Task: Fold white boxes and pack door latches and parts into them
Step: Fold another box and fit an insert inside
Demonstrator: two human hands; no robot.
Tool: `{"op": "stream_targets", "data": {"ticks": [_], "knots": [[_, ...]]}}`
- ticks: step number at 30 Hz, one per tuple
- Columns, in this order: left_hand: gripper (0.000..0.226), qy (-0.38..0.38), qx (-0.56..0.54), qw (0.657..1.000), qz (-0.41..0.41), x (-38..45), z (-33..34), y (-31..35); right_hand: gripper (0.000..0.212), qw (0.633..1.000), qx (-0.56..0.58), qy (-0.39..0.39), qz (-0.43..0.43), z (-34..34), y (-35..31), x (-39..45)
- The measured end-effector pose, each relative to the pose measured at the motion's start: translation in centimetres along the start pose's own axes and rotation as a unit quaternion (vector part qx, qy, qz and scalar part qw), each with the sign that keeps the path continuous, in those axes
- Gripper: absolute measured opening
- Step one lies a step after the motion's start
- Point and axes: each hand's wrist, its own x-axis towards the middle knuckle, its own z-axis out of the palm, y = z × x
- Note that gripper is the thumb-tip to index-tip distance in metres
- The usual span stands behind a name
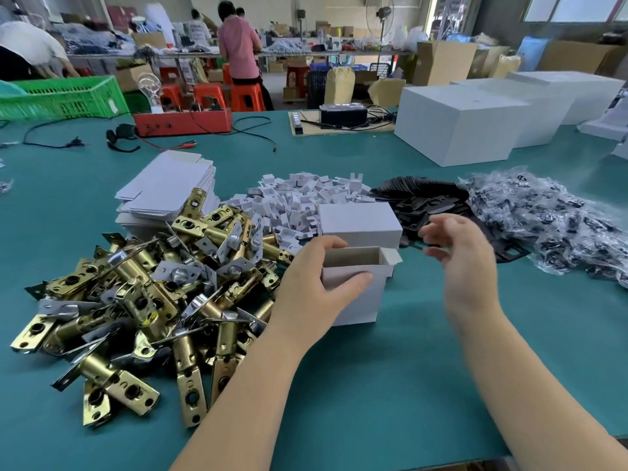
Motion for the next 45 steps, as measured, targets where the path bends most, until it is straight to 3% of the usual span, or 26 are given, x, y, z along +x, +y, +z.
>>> {"op": "stream_targets", "data": {"ticks": [2, 5, 7, 10, 13, 18, 22, 25, 31, 33, 35, 37, 39, 40, 42, 45], "knots": [[0.032, 0.010, -0.005, 1.000, 0.004, 0.1, 0.1, 0.0, 0.014, 0.998, -0.037, 0.033, 0.040, -0.6, 0.1, 3.3], [0.030, 0.006, -0.014, 1.000, 0.002, 0.1, 0.1, 0.1, 0.018, 0.969, -0.244, -0.037, 0.015, -0.8, 2.2, 7.6], [0.031, 0.004, -0.013, 1.000, 0.000, -0.1, 0.1, 0.1, 0.018, 0.914, -0.388, -0.109, -0.052, -0.3, 3.8, 9.6], [0.032, 0.013, 0.000, 1.000, 0.012, -0.2, 0.0, 0.0, 0.032, 0.789, -0.553, -0.204, -0.170, 1.1, 5.7, 12.1], [0.035, 0.021, 0.007, 1.000, 0.015, -0.2, 0.1, -0.1, 0.048, 0.704, -0.629, -0.258, -0.203, 2.4, 7.1, 13.1], [0.037, 0.026, 0.011, 1.000, 0.014, 0.0, 0.3, -0.3, 0.047, 0.664, -0.622, -0.281, -0.306, 3.9, 7.6, 13.8], [0.037, 0.023, 0.005, 1.000, 0.010, 0.1, 0.2, -0.4, 0.034, 0.687, -0.596, -0.323, -0.262, 4.4, 8.0, 14.3], [0.036, 0.020, -0.001, 1.000, 0.004, 0.1, 0.1, -0.3, 0.031, 0.660, -0.626, -0.331, -0.251, 3.8, 8.4, 14.7], [0.035, 0.022, 0.000, 1.000, 0.000, -0.1, 0.1, -0.2, 0.022, 0.653, -0.624, -0.373, -0.215, 4.2, 7.1, 13.8], [0.035, 0.020, 0.002, 1.000, 0.003, -0.1, 0.0, -0.2, 0.015, 0.666, -0.609, -0.364, -0.231, 4.7, 6.7, 13.6], [0.035, 0.021, 0.004, 1.000, 0.006, -0.1, 0.1, -0.3, 0.010, 0.647, -0.613, -0.356, -0.282, 4.8, 6.5, 13.4], [0.035, 0.021, 0.002, 1.000, 0.004, -0.1, 0.1, -0.3, 0.029, 0.648, -0.601, -0.342, -0.319, 4.6, 6.6, 13.4], [0.036, 0.021, 0.002, 1.000, 0.003, 0.0, 0.1, -0.4, 0.025, 0.686, -0.578, -0.334, -0.288, 4.6, 6.8, 13.0], [0.036, 0.021, 0.003, 1.000, 0.006, 0.0, 0.1, -0.4, 0.014, 0.730, -0.544, -0.324, -0.257, 4.5, 6.8, 13.0], [0.036, 0.022, 0.006, 1.000, 0.009, 0.0, 0.2, -0.5, 0.016, 0.836, -0.443, -0.286, -0.150, 4.3, 6.8, 13.3], [0.036, 0.020, 0.006, 1.000, 0.007, 0.0, 0.2, -0.4, 0.020, 0.845, -0.428, -0.296, -0.121, 4.2, 6.8, 13.6]]}}
